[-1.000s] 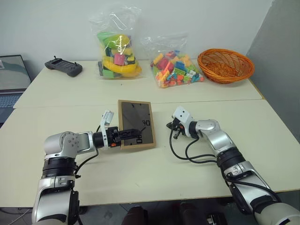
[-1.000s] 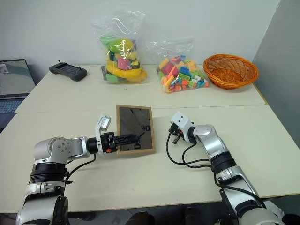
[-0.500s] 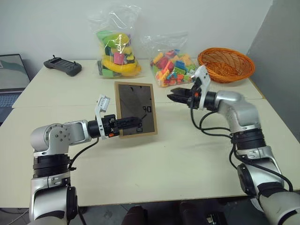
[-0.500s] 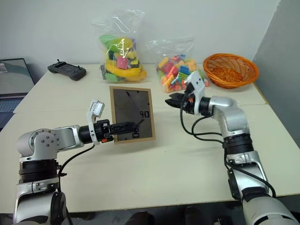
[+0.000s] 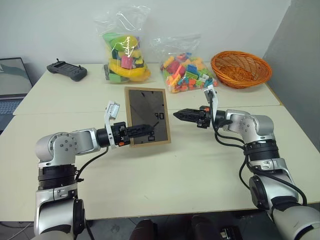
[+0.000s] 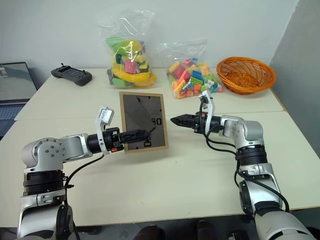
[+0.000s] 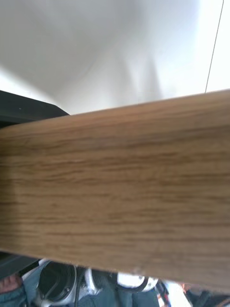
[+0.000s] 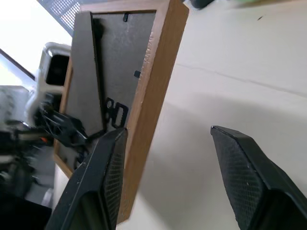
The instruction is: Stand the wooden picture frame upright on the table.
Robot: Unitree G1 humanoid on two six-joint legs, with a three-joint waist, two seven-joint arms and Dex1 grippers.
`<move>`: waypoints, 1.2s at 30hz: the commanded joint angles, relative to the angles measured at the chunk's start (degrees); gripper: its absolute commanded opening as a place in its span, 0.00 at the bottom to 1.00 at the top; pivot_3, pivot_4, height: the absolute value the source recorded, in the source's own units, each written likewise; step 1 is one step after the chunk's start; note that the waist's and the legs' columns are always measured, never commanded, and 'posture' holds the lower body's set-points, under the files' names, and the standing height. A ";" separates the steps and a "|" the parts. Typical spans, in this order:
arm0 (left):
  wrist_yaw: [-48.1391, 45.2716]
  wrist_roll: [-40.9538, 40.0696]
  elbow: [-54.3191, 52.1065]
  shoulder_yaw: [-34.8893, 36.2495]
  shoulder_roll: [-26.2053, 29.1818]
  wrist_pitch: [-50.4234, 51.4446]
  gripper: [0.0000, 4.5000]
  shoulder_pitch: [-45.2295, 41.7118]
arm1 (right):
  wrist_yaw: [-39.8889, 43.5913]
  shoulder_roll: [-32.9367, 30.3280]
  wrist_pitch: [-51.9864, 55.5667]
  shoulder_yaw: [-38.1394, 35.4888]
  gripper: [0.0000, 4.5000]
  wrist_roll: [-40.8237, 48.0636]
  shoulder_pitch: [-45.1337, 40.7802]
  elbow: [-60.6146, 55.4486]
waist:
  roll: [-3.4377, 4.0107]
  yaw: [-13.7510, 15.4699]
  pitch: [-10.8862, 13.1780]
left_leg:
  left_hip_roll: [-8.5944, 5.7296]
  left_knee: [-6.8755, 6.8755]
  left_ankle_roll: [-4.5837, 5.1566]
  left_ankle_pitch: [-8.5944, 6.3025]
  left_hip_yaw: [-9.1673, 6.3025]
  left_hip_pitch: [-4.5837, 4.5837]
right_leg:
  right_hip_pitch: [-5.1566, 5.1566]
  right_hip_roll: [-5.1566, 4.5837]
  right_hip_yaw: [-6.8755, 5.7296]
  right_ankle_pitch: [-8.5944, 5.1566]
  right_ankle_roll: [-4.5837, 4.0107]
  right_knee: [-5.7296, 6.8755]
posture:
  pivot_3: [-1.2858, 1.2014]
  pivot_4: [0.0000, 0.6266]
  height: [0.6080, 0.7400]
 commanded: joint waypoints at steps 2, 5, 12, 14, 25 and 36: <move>-1.35 -3.60 -4.68 -0.24 0.45 0.42 0.20 -0.68 | 2.48 2.44 7.55 -4.73 0.65 7.86 -6.19 5.17 | 0.00 -0.03 0.00 | 0.00 -0.01 0.00 0.00 0.00 0.00 | 0.00 0.00 0.00 0.00 0.00 0.00 | 0.52 0.24 1.00; -0.95 -4.25 -5.20 -0.35 0.46 0.31 0.20 -0.36 | 2.73 3.67 7.39 -3.91 0.65 7.86 -7.25 7.07 | 0.00 -0.05 0.00 | 0.01 -0.02 0.00 0.00 0.00 0.01 | 0.00 0.01 0.00 0.00 0.00 -0.01 | 0.52 0.24 1.00; 0.22 -6.02 -7.17 0.04 0.40 1.15 0.20 0.99 | 4.38 5.85 7.69 -3.05 0.65 9.28 -7.74 5.25 | 0.00 -0.04 0.00 | 0.00 -0.01 0.01 -0.01 0.01 -0.01 | 0.00 0.00 0.00 0.00 0.00 -0.01 | 0.52 0.24 1.00; 0.57 -6.50 -7.44 0.26 0.53 1.26 0.20 1.31 | 4.10 6.15 7.61 -3.95 0.57 9.55 -7.96 5.86 | 0.00 -0.05 0.00 | 0.00 -0.02 0.00 0.00 0.00 0.00 | 0.00 0.00 0.00 0.00 0.00 0.00 | 0.52 0.24 1.00; 2.05 -9.49 -8.54 0.76 1.36 0.96 0.35 3.04 | 4.61 5.12 7.56 -5.03 0.30 10.51 -8.19 7.59 | 0.00 -0.03 0.00 | 0.00 -0.02 0.02 -0.01 0.00 0.00 | -0.01 0.00 0.00 0.00 0.00 -0.01 | 0.52 0.24 1.00; 3.31 -14.88 -10.49 1.92 3.49 4.05 0.85 6.28 | 3.34 4.30 7.67 -6.44 0.28 11.52 -9.42 8.20 | 0.01 0.00 0.00 | 0.00 -0.02 0.05 -0.03 0.00 -0.02 | -0.03 0.00 0.00 0.00 0.00 0.00 | 0.52 0.24 1.00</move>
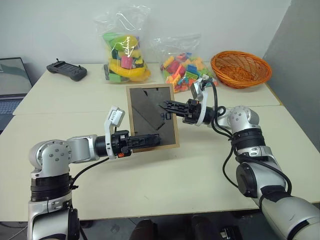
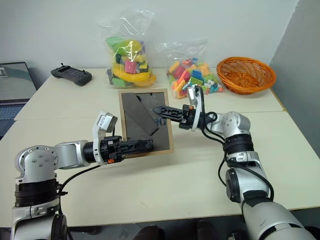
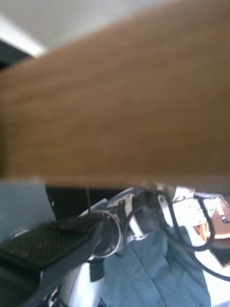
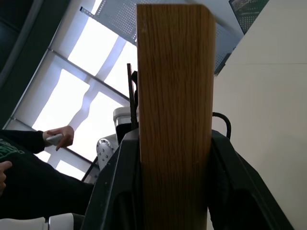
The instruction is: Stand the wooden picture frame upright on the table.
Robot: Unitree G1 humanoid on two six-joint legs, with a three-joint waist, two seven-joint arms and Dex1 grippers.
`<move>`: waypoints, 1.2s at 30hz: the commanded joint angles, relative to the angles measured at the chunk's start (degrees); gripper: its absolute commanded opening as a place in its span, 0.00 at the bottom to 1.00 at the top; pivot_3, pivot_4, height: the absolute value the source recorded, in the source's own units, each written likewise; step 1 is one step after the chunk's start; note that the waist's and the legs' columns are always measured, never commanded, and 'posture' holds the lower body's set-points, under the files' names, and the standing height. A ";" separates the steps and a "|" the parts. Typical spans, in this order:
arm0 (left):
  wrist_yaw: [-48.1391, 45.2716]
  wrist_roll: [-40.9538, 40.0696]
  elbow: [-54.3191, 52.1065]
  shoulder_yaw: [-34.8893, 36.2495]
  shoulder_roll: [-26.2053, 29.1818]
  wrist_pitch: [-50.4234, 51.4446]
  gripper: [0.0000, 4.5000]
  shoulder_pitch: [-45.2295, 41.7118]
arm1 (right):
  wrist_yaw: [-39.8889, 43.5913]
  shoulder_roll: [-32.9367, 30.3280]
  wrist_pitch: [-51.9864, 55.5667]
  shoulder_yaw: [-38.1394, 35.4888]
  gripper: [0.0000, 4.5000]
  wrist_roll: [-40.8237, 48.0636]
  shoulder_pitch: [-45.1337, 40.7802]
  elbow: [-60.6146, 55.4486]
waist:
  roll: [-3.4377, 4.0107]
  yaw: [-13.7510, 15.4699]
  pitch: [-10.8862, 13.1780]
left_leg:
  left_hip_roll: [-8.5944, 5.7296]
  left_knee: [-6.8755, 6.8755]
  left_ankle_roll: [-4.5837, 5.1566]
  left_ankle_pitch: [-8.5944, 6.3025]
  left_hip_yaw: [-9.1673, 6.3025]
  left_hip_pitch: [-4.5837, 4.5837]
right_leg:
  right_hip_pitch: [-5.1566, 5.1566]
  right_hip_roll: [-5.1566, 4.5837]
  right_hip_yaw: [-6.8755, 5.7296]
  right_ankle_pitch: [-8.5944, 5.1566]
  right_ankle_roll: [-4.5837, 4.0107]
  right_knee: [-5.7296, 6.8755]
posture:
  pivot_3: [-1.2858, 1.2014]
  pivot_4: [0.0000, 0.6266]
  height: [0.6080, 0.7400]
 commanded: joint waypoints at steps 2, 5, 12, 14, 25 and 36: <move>2.61 1.11 -0.34 0.53 0.63 -2.15 0.96 0.76 | 0.14 -1.73 -0.53 -2.36 0.28 1.96 -2.32 -2.02 | 0.00 0.06 0.00 | 0.00 0.00 0.00 0.00 0.00 0.00 | 0.00 0.00 0.00 0.00 0.00 0.00 | 0.52 0.24 1.00; 5.00 1.24 1.65 1.50 -1.06 -3.18 1.00 -0.01 | -0.09 -1.86 -0.72 -2.12 0.28 1.90 -2.31 -2.30 | 0.00 0.12 0.00 | 0.00 0.00 0.00 0.00 0.00 -0.01 | 0.00 0.00 0.00 0.00 0.00 -0.01 | 0.52 0.24 1.00; 4.38 0.06 2.11 0.97 -1.57 -3.49 0.72 -0.47 | -0.34 -1.98 -0.91 -2.02 0.28 2.08 -2.30 -2.79 | 0.00 0.02 0.00 | 0.01 -0.01 0.01 0.00 0.01 -0.01 | 0.00 0.00 0.01 0.00 0.00 -0.01 | 0.52 0.24 1.00; 4.15 0.16 1.87 0.33 -1.47 -3.46 0.63 -0.57 | -0.35 -1.98 -0.90 -2.02 0.28 2.11 -2.26 -2.89 | 0.00 0.02 0.00 | 0.01 -0.01 0.01 0.00 0.01 -0.01 | 0.00 0.00 0.00 0.00 0.00 -0.01 | 0.52 0.24 1.00; 4.59 -0.81 1.48 0.56 -1.43 -3.47 0.52 -1.11 | -0.84 -1.82 -1.56 -1.61 0.28 1.77 -1.68 -3.61 | 0.00 0.02 0.00 | 0.01 -0.01 0.01 0.00 0.01 -0.01 | 0.00 0.00 0.00 0.00 0.00 -0.02 | 0.52 0.24 1.00; 6.09 -0.97 1.98 0.80 -2.12 -4.54 0.45 -1.64 | -2.24 -1.94 -2.90 -1.63 0.28 1.05 -1.60 -3.06 | 0.00 0.03 0.00 | 0.00 -0.01 0.01 -0.01 0.01 -0.01 | 0.00 0.00 0.01 0.00 0.00 -0.02 | 0.52 0.24 1.00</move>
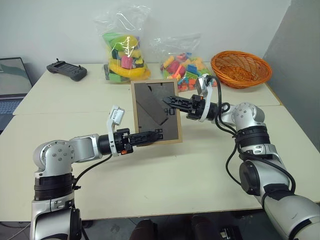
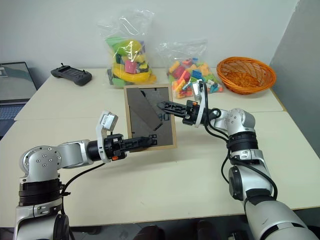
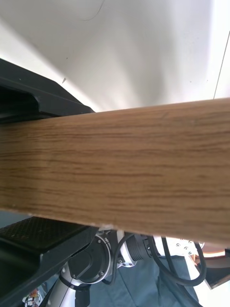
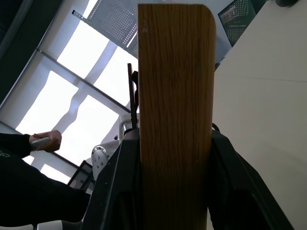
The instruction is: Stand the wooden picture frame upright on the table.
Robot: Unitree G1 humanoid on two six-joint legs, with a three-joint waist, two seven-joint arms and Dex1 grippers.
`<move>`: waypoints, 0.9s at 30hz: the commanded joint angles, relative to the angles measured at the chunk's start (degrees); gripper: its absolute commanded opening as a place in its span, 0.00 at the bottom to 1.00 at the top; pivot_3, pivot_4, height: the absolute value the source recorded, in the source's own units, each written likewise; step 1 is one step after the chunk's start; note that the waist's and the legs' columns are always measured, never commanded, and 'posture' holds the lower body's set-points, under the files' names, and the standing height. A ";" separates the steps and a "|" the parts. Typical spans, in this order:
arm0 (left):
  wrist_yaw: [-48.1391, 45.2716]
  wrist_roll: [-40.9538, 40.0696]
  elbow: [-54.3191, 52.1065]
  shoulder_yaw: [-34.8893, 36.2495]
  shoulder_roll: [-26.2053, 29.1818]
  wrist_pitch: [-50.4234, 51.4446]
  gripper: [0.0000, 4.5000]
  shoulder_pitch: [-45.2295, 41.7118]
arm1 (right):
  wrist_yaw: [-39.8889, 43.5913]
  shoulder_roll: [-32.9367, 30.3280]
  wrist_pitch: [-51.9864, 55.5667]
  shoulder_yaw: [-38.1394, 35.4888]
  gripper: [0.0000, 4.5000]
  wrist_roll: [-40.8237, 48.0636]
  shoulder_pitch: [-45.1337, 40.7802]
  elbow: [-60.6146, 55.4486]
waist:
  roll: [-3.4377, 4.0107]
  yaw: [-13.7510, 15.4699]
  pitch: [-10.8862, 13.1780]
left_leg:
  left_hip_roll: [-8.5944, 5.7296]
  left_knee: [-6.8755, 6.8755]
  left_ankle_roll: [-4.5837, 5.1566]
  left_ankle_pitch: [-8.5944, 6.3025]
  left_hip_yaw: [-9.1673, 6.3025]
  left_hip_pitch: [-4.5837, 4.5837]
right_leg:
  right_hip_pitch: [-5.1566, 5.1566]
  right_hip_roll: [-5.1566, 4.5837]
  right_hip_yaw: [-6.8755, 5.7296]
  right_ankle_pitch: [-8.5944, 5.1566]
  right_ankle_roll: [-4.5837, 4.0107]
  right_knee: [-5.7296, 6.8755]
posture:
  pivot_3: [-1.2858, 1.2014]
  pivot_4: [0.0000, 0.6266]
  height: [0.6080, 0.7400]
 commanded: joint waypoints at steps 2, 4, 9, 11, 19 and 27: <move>0.33 -2.22 -0.36 1.96 -0.45 -1.06 0.41 -1.42 | -0.75 0.11 -1.80 -1.12 0.28 0.66 -1.03 -1.78 | 0.00 0.01 0.00 | 0.00 0.00 0.00 0.00 0.00 0.00 | 0.00 0.00 0.00 0.00 0.00 0.00 | 0.52 0.24 1.00; 0.48 -3.12 -0.38 2.35 -0.35 -0.70 0.36 -1.42 | -0.79 0.09 -1.91 -1.06 0.28 0.64 -1.05 -1.64 | 0.00 0.01 0.00 | 0.00 0.00 0.00 0.00 0.00 0.00 | 0.00 0.00 0.00 0.00 0.00 0.00 | 0.52 0.24 1.00; 1.47 -5.32 -0.73 2.58 -0.38 -0.41 0.29 -1.38 | -0.72 -0.06 -2.04 -0.95 0.28 0.65 -1.23 -1.23 | 0.00 0.00 0.00 | 0.00 0.00 0.01 0.00 0.00 0.00 | 0.00 0.00 0.00 0.00 0.00 -0.01 | 0.52 0.24 1.00; 2.74 -5.19 -0.72 1.97 -0.78 -0.34 0.29 -1.67 | -0.21 -0.03 -1.64 -0.97 0.28 1.11 -1.38 -1.28 | 0.00 0.01 0.00 | 0.00 0.00 0.00 0.00 0.00 0.00 | 0.00 0.00 0.00 0.00 0.00 0.00 | 0.52 0.24 1.00; 4.65 -6.72 -0.51 1.80 -1.02 -0.35 0.29 -1.85 | 1.56 -2.95 0.39 -1.28 0.70 1.79 -0.92 -2.44 | 0.00 0.02 0.01 | 0.00 0.00 0.01 0.00 0.00 0.00 | 0.00 0.00 0.00 0.00 0.00 0.00 | 0.52 0.24 1.00; 6.51 -8.32 -0.83 2.71 -1.50 -0.86 0.29 -1.35 | 7.58 -17.13 -7.44 8.23 1.00 -6.89 4.40 -9.32 | -0.02 0.35 0.02 | -0.03 0.01 0.03 -0.02 0.00 -0.04 | 0.01 -0.02 -0.01 0.00 0.00 -0.05 | 0.52 0.24 1.00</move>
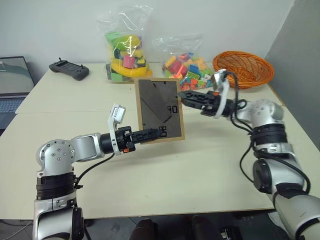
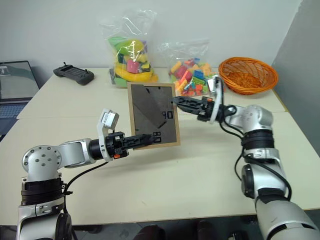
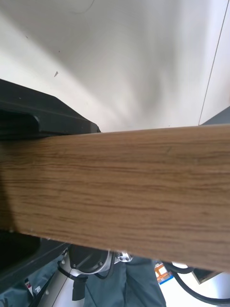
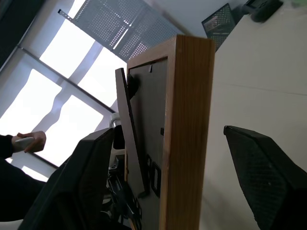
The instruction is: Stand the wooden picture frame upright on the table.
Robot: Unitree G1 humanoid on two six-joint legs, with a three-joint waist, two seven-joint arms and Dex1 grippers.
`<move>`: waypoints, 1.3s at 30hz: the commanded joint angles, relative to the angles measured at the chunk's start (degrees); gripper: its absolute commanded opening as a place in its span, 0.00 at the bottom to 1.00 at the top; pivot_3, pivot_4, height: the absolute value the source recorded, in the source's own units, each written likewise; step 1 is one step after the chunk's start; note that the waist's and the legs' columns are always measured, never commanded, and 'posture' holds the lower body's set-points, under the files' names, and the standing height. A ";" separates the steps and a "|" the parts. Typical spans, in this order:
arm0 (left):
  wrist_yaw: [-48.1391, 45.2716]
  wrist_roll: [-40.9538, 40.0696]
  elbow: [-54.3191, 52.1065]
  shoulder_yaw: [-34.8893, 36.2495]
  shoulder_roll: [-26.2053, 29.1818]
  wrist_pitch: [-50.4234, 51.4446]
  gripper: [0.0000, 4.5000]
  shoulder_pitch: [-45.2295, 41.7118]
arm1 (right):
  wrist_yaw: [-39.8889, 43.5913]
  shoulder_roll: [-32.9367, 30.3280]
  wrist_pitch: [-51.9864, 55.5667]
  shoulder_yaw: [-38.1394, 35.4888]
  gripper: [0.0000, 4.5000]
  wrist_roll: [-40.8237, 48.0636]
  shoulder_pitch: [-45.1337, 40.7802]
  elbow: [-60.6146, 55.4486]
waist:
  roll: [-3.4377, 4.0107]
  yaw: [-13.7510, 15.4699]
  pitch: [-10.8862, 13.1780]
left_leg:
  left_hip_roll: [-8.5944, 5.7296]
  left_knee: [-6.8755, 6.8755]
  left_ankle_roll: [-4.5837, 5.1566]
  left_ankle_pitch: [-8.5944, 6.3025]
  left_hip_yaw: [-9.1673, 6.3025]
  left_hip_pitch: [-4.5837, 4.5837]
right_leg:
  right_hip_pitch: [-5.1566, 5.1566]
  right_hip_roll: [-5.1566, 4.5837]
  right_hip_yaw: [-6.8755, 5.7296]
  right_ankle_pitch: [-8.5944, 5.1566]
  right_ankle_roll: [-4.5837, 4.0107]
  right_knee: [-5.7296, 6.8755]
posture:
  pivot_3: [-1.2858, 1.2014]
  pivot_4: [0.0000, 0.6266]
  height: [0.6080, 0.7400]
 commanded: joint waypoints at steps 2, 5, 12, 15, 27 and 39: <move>0.70 -2.81 -1.36 2.02 -0.21 -1.01 0.29 -0.46 | 6.96 -8.49 -9.91 6.69 1.00 -6.97 1.83 -6.14 | -0.01 -0.24 0.04 | 0.00 -0.01 0.01 -0.01 0.02 0.01 | 0.00 0.01 0.01 0.00 0.01 0.00 | 0.52 0.24 1.00; 1.01 -3.13 -1.22 2.15 0.01 -0.75 0.29 0.00 | 10.01 -11.12 -5.13 4.58 1.00 -2.26 -0.96 -10.71 | 0.00 -0.55 0.14 | 0.02 -0.02 0.01 0.00 0.04 0.01 | -0.03 0.02 0.03 0.00 0.00 0.02 | 0.52 0.24 1.00; 1.25 -3.39 -0.23 1.35 -0.10 -0.37 0.29 -0.97 | 4.81 -2.25 -0.01 4.19 1.00 4.66 -1.72 -21.21 | -0.01 -0.61 0.13 | 0.11 -0.04 0.00 0.00 -0.15 0.05 | -0.07 0.16 0.06 -0.01 -0.01 0.03 | 0.52 0.24 1.00; 1.21 -3.34 -0.07 0.79 -0.12 -0.36 0.29 -1.35 | 1.79 3.01 -3.97 6.75 1.00 1.80 -2.09 -19.67 | -0.01 -0.32 0.13 | 0.04 -0.02 0.00 0.00 -0.12 0.01 | -0.08 0.06 0.03 0.00 -0.01 0.04 | 0.52 0.24 1.00; 1.64 -4.00 -1.38 1.00 0.03 -0.83 0.29 -0.21 | 2.51 7.70 -8.51 11.33 1.00 -0.09 -1.65 -21.79 | -0.03 -0.20 0.14 | -0.02 -0.01 -0.23 0.13 -0.14 -0.04 | -0.11 -0.01 -0.02 0.00 -0.01 0.04 | 0.52 0.24 1.00; 1.43 -3.51 -1.84 0.67 0.26 -1.46 0.29 0.32 | -1.31 6.15 -13.18 10.48 1.00 -4.44 -2.90 -17.16 | -0.03 -0.28 0.14 | -0.02 -0.01 -0.21 0.12 -0.13 -0.04 | -0.11 -0.01 -0.01 0.00 -0.01 0.05 | 0.52 0.24 1.00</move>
